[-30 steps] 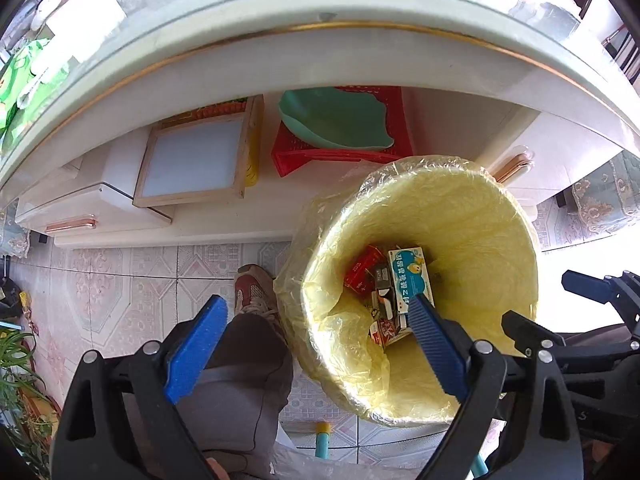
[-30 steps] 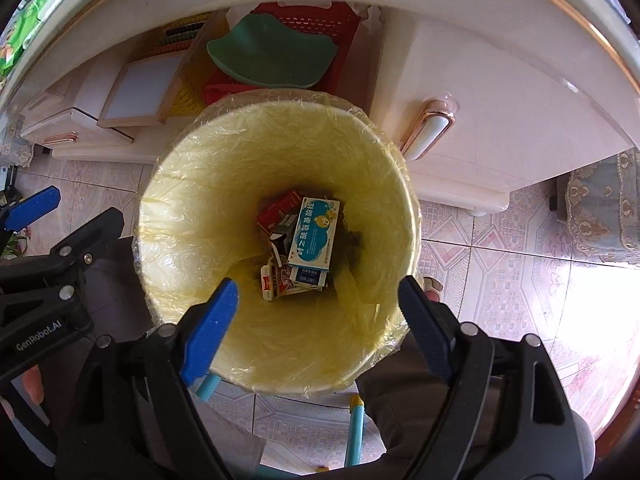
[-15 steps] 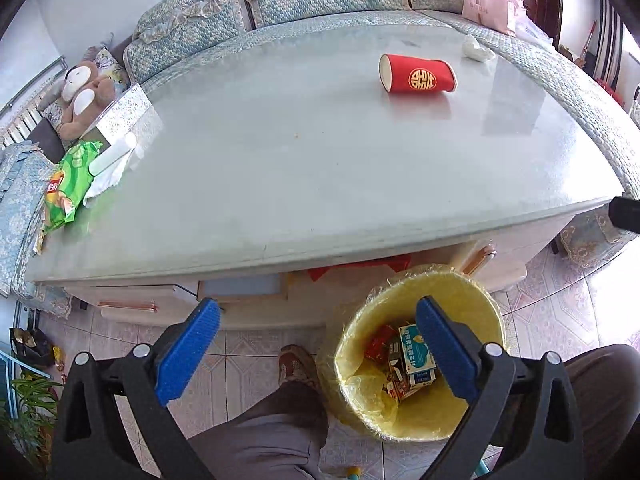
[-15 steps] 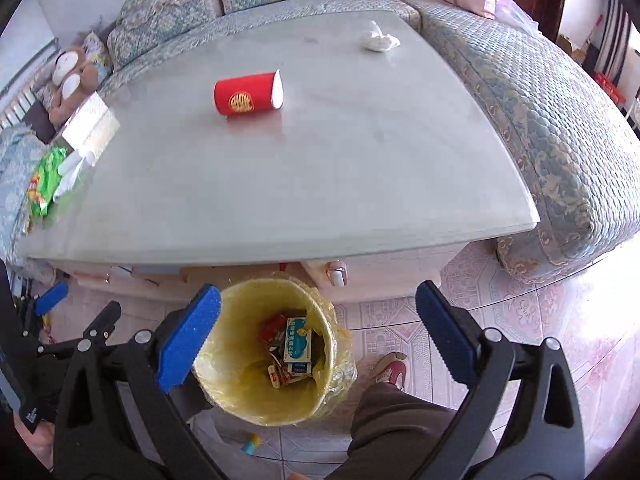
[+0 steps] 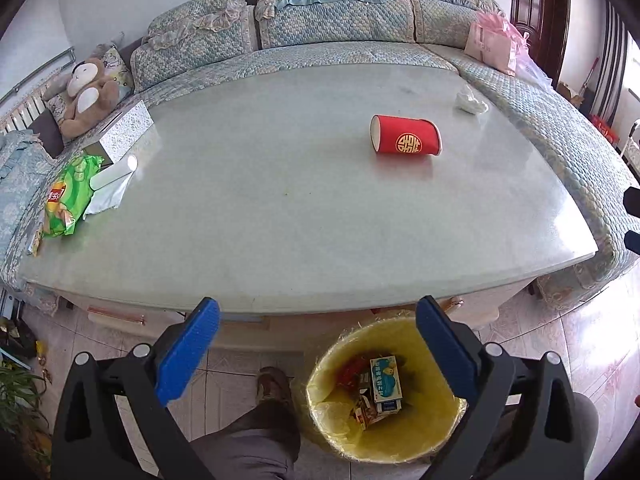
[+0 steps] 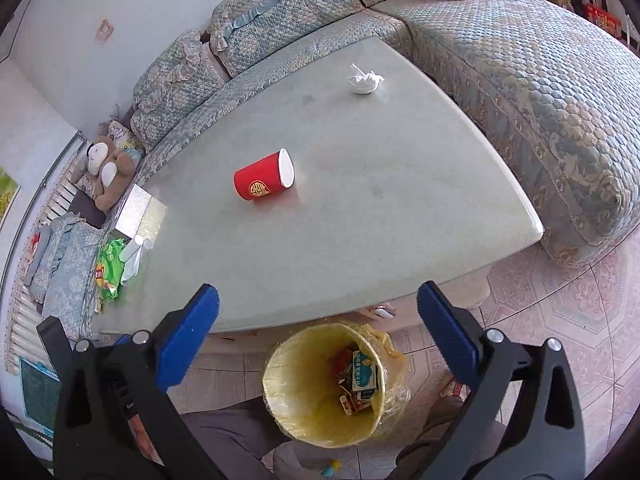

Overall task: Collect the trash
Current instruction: 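Move the left tool to the red paper cup while the right tool reaches the white tissue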

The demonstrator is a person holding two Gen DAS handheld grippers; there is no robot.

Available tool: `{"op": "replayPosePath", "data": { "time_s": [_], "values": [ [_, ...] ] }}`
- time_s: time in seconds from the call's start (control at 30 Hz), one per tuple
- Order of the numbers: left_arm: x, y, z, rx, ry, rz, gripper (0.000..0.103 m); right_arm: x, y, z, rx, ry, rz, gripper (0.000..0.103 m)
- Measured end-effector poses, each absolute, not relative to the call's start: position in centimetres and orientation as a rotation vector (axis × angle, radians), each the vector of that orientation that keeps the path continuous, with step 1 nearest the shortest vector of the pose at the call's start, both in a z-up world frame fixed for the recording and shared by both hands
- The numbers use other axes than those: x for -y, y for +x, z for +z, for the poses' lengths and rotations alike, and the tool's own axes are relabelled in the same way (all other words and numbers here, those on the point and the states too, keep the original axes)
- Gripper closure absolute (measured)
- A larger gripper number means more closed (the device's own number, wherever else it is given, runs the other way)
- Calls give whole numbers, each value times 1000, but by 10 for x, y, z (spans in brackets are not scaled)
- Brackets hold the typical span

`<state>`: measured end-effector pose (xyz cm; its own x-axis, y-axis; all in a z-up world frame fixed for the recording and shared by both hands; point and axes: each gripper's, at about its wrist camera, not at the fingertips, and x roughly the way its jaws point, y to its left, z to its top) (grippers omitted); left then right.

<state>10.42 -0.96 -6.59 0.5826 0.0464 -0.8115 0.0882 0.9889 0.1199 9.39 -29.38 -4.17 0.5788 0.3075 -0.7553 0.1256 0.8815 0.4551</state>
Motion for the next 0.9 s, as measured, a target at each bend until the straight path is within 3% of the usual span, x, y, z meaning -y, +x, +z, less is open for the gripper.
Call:
{"op": "replayPosePath", "data": {
  "time_s": [0.2, 0.3, 0.43, 0.6, 0.63, 0.77, 0.9],
  "values": [
    [42, 141, -63, -898, 331, 9, 7, 299, 125, -32, -954, 487, 192, 6],
    [49, 183, -59, -930, 263, -39, 7, 309, 165, -31, -996, 530, 238, 6],
    [46, 240, -50, -898, 105, -61, 7, 319, 234, -37, -1037, 387, 192, 6],
    [40, 301, -56, -931, 71, -55, 7, 342, 285, 9, -750, 225, 19, 6],
    [37, 312, -55, -944, 63, -43, 7, 352, 296, 13, -754, 281, 43, 6],
    [30, 346, -44, -1023, 59, 22, 7, 385, 342, -22, -1063, 722, 91, 6],
    [18, 363, -20, -1107, -50, 53, 7, 386, 360, 2, -1081, 837, 74, 6]
  ]
}}
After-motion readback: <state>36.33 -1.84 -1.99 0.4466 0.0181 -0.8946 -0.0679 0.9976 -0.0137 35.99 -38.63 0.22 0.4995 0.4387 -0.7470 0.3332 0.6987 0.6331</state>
